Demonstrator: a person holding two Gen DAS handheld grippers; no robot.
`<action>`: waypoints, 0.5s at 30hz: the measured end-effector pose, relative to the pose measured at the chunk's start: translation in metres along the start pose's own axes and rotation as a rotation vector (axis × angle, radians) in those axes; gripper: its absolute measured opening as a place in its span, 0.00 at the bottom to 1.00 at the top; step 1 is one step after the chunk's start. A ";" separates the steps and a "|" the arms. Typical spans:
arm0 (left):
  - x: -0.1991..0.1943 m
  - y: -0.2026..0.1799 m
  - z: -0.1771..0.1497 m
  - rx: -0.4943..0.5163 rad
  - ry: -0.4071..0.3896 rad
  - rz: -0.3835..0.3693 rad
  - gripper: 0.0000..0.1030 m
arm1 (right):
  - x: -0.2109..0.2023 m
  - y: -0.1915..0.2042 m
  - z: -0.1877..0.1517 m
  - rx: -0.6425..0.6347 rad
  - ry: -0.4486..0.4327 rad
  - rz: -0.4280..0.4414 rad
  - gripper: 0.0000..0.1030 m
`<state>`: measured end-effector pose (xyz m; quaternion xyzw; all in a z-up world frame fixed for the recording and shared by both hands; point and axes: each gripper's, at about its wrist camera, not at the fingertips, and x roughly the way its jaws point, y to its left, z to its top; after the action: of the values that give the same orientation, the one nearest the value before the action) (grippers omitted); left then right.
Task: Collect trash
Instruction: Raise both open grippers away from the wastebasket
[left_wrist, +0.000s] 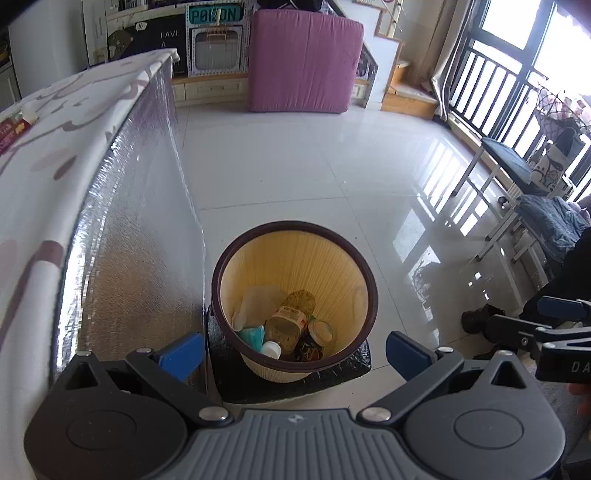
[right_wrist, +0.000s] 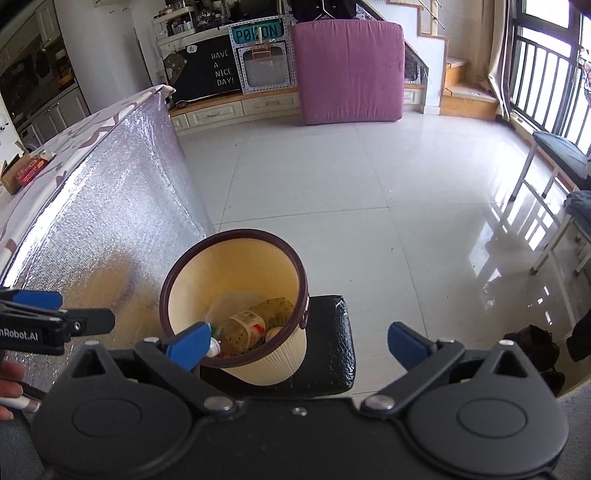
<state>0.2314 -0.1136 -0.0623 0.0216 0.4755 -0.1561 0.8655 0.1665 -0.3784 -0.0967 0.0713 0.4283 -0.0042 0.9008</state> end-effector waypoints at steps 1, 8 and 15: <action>-0.004 0.000 0.000 0.001 -0.008 -0.003 1.00 | -0.002 0.001 0.000 -0.003 -0.003 -0.002 1.00; -0.036 0.006 0.000 0.002 -0.069 -0.011 1.00 | -0.027 0.014 0.001 -0.017 -0.052 0.001 1.00; -0.073 0.017 -0.005 -0.021 -0.147 -0.010 1.00 | -0.053 0.032 0.004 -0.041 -0.113 0.017 1.00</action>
<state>0.1955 -0.0779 -0.0060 -0.0013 0.4123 -0.1567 0.8974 0.1383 -0.3502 -0.0487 0.0562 0.3761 0.0081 0.9248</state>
